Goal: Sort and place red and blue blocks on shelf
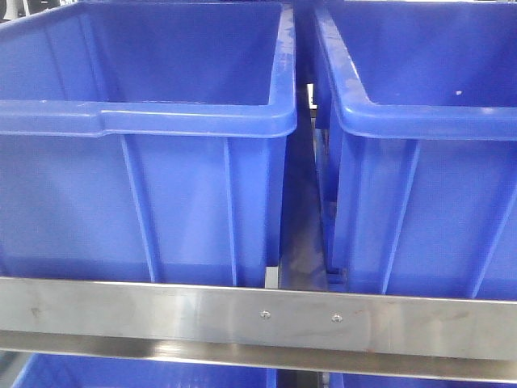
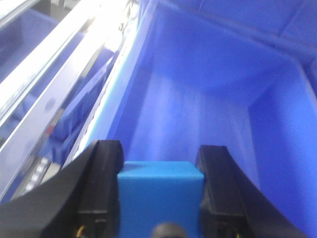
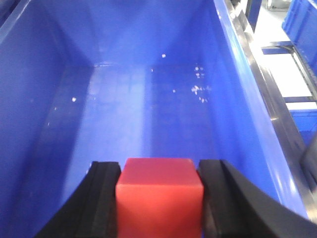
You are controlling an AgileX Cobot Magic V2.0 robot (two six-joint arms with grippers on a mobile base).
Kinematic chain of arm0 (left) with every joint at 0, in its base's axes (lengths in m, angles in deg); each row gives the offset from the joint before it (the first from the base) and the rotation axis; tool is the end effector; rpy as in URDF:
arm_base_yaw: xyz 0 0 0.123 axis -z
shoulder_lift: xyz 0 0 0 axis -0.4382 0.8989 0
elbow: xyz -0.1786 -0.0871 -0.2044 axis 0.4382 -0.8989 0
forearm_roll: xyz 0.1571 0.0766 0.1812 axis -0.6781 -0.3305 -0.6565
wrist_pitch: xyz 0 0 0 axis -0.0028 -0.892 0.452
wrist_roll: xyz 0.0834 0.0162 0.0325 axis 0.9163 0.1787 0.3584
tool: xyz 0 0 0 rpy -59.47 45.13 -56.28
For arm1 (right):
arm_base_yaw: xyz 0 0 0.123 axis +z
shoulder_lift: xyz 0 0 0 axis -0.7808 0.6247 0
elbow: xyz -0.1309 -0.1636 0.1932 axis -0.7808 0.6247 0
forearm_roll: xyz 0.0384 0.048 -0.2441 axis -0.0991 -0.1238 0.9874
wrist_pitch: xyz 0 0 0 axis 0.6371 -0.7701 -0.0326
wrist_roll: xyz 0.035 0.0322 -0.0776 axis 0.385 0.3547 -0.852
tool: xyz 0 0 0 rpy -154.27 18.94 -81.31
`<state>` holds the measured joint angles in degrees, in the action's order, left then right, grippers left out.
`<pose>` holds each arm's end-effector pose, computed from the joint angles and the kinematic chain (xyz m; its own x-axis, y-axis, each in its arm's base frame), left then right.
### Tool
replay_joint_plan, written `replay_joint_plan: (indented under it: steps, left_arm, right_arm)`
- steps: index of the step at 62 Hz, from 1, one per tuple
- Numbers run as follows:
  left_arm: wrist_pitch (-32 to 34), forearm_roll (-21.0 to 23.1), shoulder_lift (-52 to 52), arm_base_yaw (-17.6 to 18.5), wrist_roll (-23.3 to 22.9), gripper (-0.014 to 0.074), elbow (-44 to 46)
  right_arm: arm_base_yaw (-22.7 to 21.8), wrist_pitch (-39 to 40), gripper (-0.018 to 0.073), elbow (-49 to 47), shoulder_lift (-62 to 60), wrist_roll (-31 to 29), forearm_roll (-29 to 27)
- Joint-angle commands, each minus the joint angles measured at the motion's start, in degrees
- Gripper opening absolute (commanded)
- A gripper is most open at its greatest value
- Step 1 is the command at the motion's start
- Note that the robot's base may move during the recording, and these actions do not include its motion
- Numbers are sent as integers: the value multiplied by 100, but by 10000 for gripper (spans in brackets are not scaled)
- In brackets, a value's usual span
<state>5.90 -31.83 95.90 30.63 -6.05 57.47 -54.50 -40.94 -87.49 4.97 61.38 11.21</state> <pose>0.1537 -0.0149 0.3511 -0.2811 -0.3602 -0.8895 -0.0010 0.9270 -0.3751 0.1450 -0.0077 0.3365 -0.2791 0.1334 -0.9510 0.0850 0.9898 0.1139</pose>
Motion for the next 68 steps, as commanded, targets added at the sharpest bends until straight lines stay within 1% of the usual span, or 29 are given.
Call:
replay_joint_plan:
  steps: [1, 8, 22, 26, 29, 31, 36, 37, 40, 42, 43, 46, 58, 61, 64, 68]
  left_arm:
    - [665, 64, 323, 68, 34, 123, 450]
    - [691, 64, 967, 164, 34, 123, 817]
    - [793, 41, 2141, 485, 42, 128, 1499]
    - [792, 41, 2376, 592, 212, 139, 1679]
    - [792, 41, 2525, 671, 461, 172, 1773]
    - [792, 41, 2595, 743, 553, 216, 1822]
    - [792, 41, 2713, 854, 624, 329, 1906]
    - [792, 41, 2746, 890, 624, 366, 1919]
    - [792, 41, 2772, 944, 624, 446, 1919]
    - [792, 41, 2798, 952, 624, 484, 1919]
    - [778, 52, 2813, 960, 624, 507, 1919]
    - [751, 64, 2839, 960, 624, 538, 1919]
    - [701, 64, 2852, 960, 624, 533, 1919]
    - [654, 64, 2852, 960, 624, 514, 1919]
    - [606, 64, 2852, 960, 624, 475, 1919]
    - [468, 78, 2852, 960, 624, 359, 1919]
  right_arm:
    - [-25, 605, 58, -472, 418, -44, 31]
    - [-25, 744, 58, -857, 1010, -44, 31]
    - [-18, 892, 60, -1437, 1998, -44, 31]
    - [-18, 891, 84, -1528, 2184, -44, 31]
    - [-18, 906, 157, -1577, 2302, -44, 37]
    - [-18, 899, 221, -1611, 2357, -44, 67]
    - [-18, 908, 428, -1630, 2412, -44, 67]
    - [-18, 925, 476, -1630, 2412, -44, 37]
    - [-18, 952, 541, -1630, 2412, -44, 67]
    - [-18, 972, 564, -1630, 2412, -44, 67]
    - [-18, 979, 564, -1630, 2412, -44, 67]
    - [-18, 985, 558, -1630, 2412, -44, 67]
    - [-18, 1045, 557, -1630, 2412, -44, 67]
    - [-18, 1052, 537, -1630, 2412, -44, 67]
    - [-18, 1056, 488, -1630, 2412, -44, 67]
    - [-18, 1046, 384, -1630, 2412, -44, 67]
